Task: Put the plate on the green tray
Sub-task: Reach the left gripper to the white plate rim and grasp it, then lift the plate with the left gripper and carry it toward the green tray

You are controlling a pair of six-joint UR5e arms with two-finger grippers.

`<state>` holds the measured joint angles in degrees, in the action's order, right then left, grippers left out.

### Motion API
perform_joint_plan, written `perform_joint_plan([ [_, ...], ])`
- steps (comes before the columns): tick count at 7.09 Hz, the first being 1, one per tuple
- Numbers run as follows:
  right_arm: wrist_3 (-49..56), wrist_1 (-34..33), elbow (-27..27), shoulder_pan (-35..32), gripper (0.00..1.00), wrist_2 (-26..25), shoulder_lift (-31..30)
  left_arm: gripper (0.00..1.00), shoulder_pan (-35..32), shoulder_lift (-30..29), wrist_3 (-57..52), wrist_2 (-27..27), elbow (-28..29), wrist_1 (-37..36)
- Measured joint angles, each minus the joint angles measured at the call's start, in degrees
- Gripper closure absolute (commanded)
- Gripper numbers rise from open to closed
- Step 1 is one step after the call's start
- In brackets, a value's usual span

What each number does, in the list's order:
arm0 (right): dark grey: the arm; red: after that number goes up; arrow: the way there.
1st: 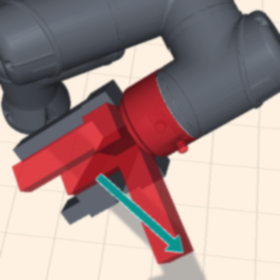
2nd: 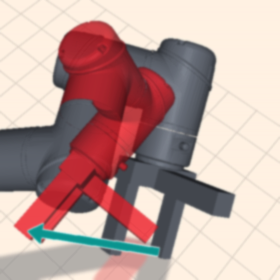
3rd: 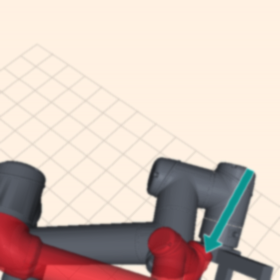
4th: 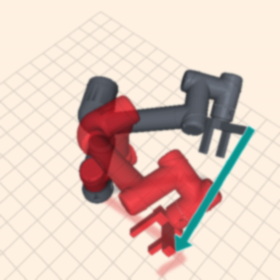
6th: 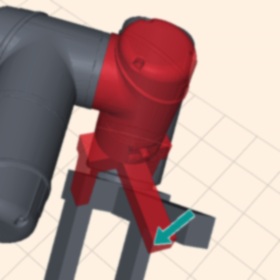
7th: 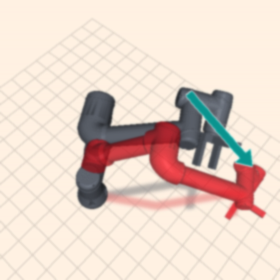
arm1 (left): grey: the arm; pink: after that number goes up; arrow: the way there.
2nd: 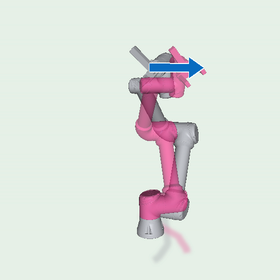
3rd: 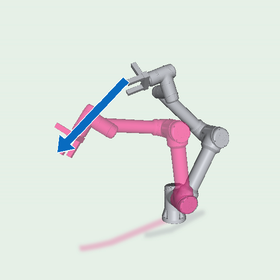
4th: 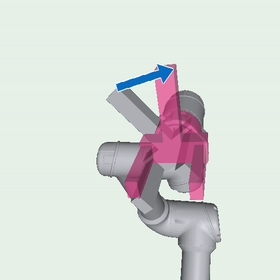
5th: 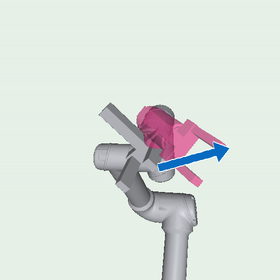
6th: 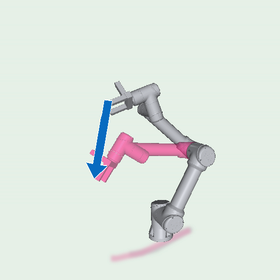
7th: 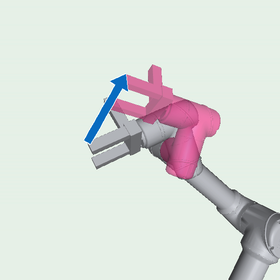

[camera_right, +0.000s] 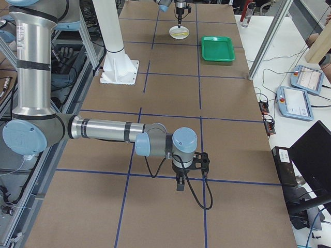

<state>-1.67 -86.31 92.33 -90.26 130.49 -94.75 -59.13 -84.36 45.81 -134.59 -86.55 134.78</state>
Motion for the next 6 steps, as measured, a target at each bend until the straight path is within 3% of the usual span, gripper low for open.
perform_joint_plan([
  [3,0.0,0.02,0.04,0.0,0.0,0.02,0.0,1.0,-6.94,1.68,-0.15,-16.68,-3.57,-0.34],
  [6,0.0,0.0,0.04,0.0,0.0,0.02,0.0,1.0,-9.55,-1.6,0.83,-20.89,-4.78,-2.87],
])
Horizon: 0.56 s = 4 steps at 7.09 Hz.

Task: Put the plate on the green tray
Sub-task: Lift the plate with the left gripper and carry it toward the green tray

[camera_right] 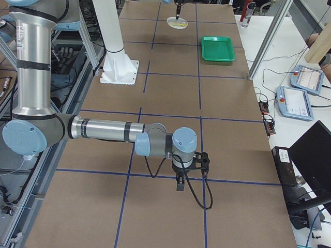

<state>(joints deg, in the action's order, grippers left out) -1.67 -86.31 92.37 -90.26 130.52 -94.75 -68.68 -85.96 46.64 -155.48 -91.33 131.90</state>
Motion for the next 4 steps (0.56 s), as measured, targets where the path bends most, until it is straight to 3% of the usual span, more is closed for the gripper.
perform_joint_plan([
  [2,0.0,0.04,0.0,0.0,0.0,0.0,0.0,1.0,0.06,-10.29,1.73,3.42,3.11,-6.46],
  [4,0.0,0.02,-0.01,0.0,0.0,0.0,0.0,1.0,1.01,-21.41,7.06,6.62,11.32,-8.54],
])
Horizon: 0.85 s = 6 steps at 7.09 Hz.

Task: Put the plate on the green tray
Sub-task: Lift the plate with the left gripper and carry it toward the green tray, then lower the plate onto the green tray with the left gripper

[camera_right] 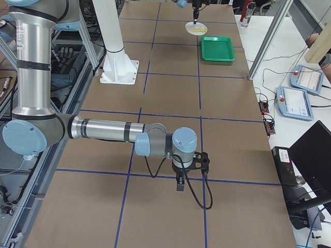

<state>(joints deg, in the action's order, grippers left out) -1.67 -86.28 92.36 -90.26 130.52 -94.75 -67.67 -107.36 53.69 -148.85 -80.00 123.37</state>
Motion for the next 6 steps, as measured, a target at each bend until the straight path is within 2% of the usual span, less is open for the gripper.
perform_joint_plan([
  [2,0.0,0.0,-0.01,0.0,0.0,0.0,0.0,1.0,1.47,-7.45,6.76,4.05,7.91,2.08],
  [4,0.0,-0.02,0.01,0.0,0.0,0.0,-0.03,1.0,3.34,-12.38,17.82,8.68,16.55,11.3],
  [6,0.0,0.03,0.01,0.0,0.0,0.0,-0.04,1.0,5.4,-15.01,26.92,14.19,22.34,18.99],
])
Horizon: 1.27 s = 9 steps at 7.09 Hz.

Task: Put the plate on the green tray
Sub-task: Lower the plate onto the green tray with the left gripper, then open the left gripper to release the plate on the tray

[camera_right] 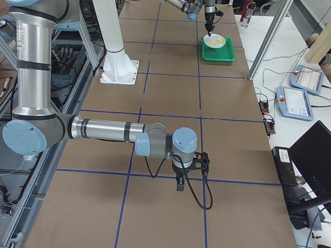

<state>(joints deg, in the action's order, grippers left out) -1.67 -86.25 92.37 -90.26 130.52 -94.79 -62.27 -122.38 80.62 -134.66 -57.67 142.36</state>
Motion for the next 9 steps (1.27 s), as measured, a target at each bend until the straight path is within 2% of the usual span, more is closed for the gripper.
perform_joint_plan([
  [3,0.0,-0.03,0.0,0.0,0.0,0.0,0.03,1.0,1.96,-0.72,5.01,4.08,1.97,3.67],
  [4,0.0,-0.02,0.0,0.0,0.0,0.0,0.02,0.64,2.42,-0.72,5.23,4.85,2.14,4.12],
  [5,0.0,-0.02,0.0,0.0,0.0,0.0,0.01,0.01,2.69,-0.67,5.31,5.19,2.38,4.73],
  [9,0.0,-0.05,0.0,0.0,0.0,0.0,0.01,0.0,2.83,-0.26,5.13,5.3,2.52,6.29],
])
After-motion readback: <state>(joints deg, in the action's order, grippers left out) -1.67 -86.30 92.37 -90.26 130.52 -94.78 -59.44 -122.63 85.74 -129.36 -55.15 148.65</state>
